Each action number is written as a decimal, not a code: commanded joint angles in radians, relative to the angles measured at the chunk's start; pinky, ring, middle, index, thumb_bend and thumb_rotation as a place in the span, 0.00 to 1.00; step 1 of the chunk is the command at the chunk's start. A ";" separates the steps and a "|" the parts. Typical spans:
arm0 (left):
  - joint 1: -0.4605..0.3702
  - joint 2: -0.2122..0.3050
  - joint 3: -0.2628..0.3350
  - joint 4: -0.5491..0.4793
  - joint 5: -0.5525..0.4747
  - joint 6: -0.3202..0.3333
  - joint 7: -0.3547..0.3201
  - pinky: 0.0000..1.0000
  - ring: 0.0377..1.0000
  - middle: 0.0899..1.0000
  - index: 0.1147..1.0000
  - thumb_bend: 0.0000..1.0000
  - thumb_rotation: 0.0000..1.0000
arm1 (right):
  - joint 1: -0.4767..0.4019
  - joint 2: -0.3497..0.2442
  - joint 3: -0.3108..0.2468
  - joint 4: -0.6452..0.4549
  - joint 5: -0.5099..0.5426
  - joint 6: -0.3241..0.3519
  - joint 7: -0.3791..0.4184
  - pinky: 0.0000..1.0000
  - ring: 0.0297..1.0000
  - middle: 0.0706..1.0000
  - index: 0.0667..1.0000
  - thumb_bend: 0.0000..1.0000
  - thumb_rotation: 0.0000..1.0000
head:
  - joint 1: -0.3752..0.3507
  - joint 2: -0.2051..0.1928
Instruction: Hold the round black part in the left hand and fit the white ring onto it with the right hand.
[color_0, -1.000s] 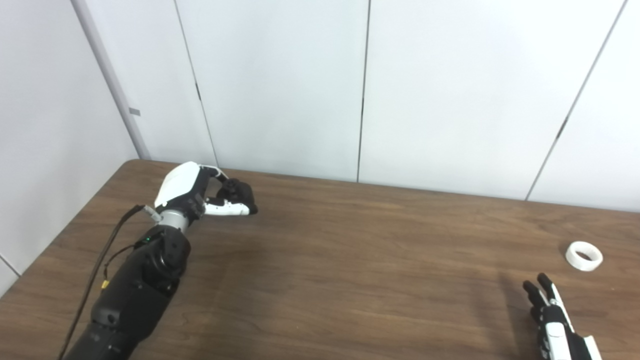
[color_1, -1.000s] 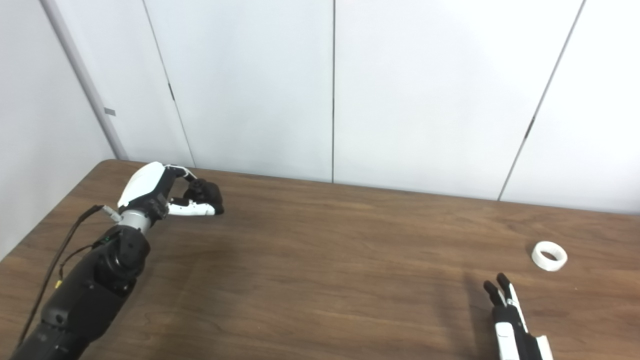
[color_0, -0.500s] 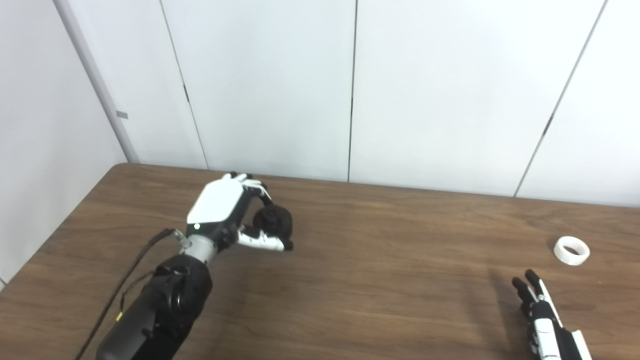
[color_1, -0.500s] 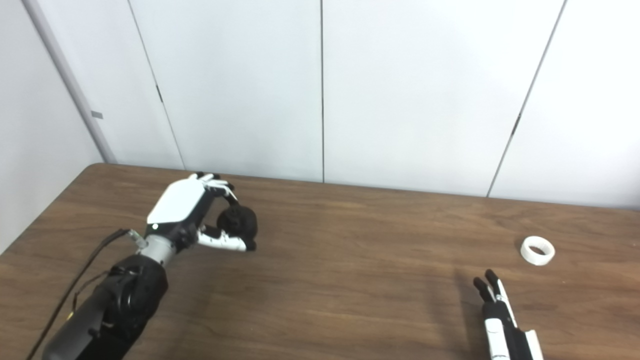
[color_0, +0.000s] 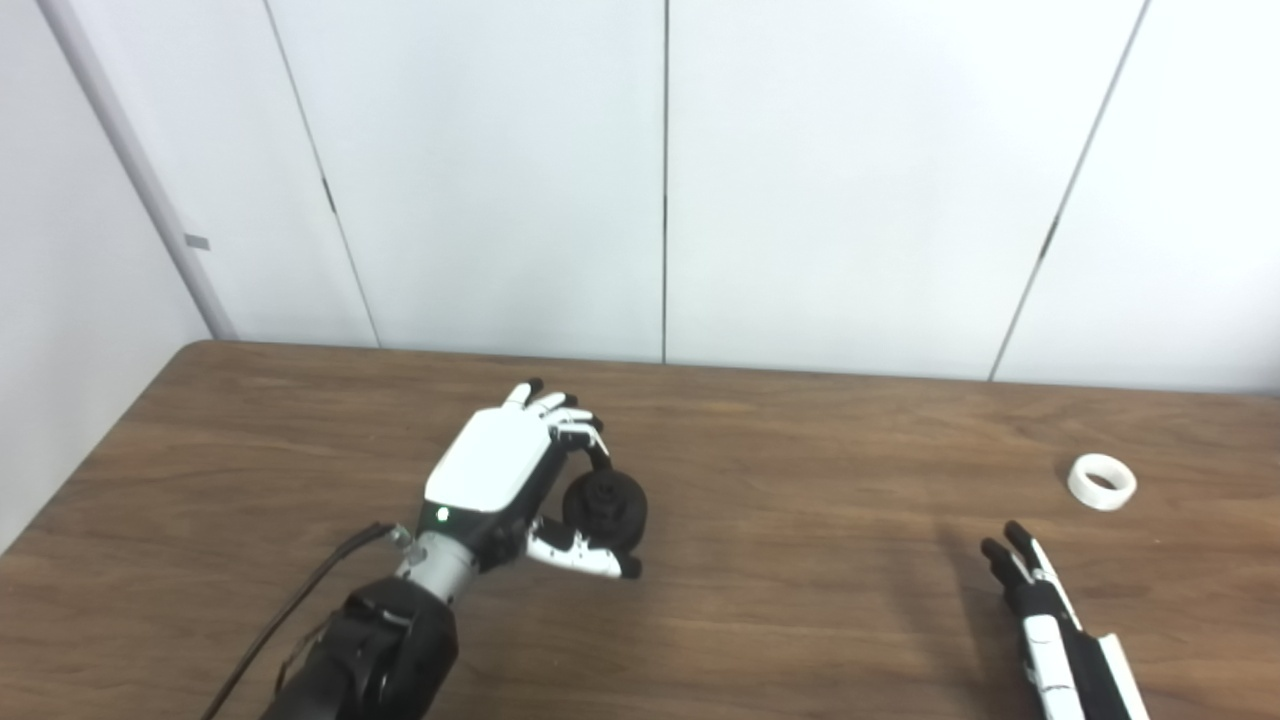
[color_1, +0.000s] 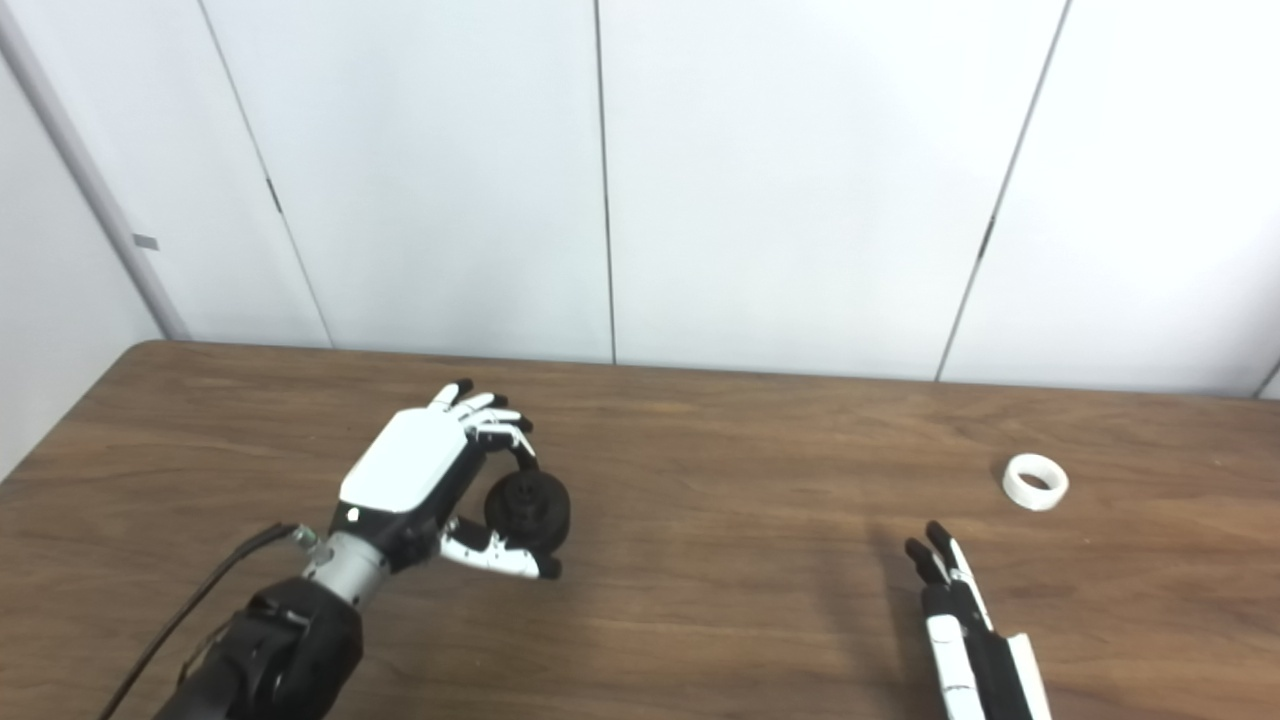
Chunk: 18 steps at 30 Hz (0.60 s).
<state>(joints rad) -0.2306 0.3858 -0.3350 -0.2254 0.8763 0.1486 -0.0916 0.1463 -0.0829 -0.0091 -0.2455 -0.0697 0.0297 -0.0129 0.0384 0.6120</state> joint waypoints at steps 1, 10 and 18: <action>-0.008 -0.020 -0.002 -0.054 0.028 -0.020 0.009 1.00 0.89 0.77 0.42 0.52 0.05 | -0.006 0.023 0.003 -0.032 -0.005 -0.017 -0.011 1.00 0.96 0.92 0.96 0.50 1.00 | -0.008 0.005; 0.047 -0.099 -0.027 -0.077 0.066 -0.061 0.001 1.00 0.90 0.77 0.42 0.52 0.05 | -0.013 0.035 0.016 -0.055 -0.017 0.008 -0.024 1.00 0.96 0.90 0.96 0.51 1.00 | -0.053 0.038; 0.099 -0.149 -0.057 -0.084 0.099 -0.078 -0.008 1.00 0.90 0.77 0.42 0.52 0.05 | -0.015 0.046 0.020 -0.092 -0.034 0.045 -0.034 1.00 0.94 0.89 0.95 0.52 1.00 | -0.085 0.076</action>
<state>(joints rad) -0.1195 0.2448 -0.3899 -0.2695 0.9533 0.0967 -0.1193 0.1381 -0.0581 0.0095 -0.2844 -0.0943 0.0806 -0.0362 -0.0383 0.6780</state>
